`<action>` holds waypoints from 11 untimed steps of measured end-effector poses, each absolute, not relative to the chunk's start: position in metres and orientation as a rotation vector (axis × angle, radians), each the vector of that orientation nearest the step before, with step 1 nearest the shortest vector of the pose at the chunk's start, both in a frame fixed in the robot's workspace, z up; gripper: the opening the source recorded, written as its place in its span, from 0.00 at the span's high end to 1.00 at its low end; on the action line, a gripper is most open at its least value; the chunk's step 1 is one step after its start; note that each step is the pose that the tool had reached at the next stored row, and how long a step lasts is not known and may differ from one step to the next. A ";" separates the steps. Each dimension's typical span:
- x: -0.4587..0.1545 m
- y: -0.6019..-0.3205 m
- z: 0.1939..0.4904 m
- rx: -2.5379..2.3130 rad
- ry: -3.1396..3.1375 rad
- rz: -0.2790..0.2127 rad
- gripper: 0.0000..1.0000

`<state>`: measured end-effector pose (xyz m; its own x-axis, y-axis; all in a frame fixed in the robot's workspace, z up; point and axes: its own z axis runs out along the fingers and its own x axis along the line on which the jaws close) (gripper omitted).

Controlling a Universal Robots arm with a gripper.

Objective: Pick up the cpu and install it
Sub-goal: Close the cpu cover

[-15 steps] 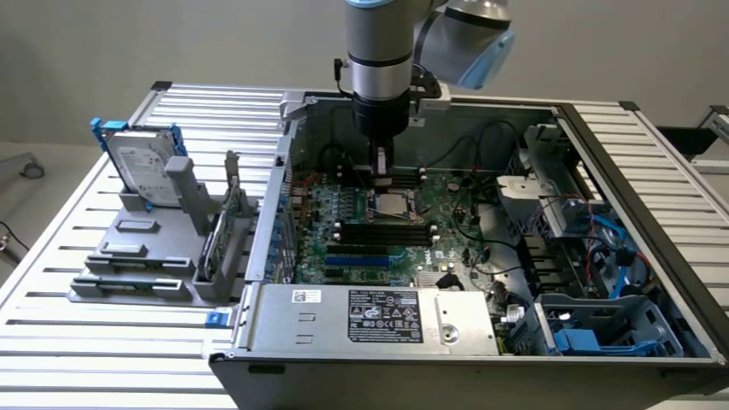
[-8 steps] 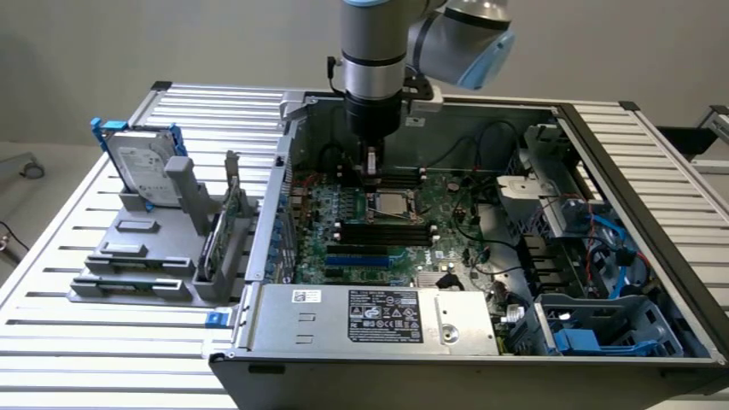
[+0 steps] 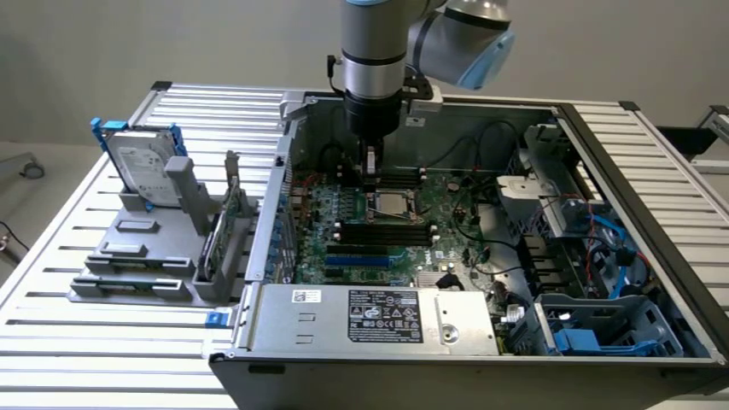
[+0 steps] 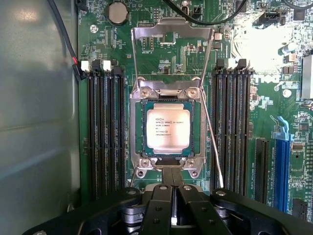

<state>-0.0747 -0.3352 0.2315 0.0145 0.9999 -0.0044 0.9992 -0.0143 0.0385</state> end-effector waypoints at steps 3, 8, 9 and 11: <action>-0.075 -0.335 0.232 2.215 2.184 0.037 0.89; -0.075 -0.335 0.232 2.215 2.184 0.037 0.89; -0.075 -0.335 0.233 2.215 2.184 0.036 0.89; -0.074 -0.335 0.234 2.215 2.184 0.037 0.89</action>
<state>-0.0737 -0.3352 0.2344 0.0144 0.9999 -0.0045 0.9992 -0.0142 0.0384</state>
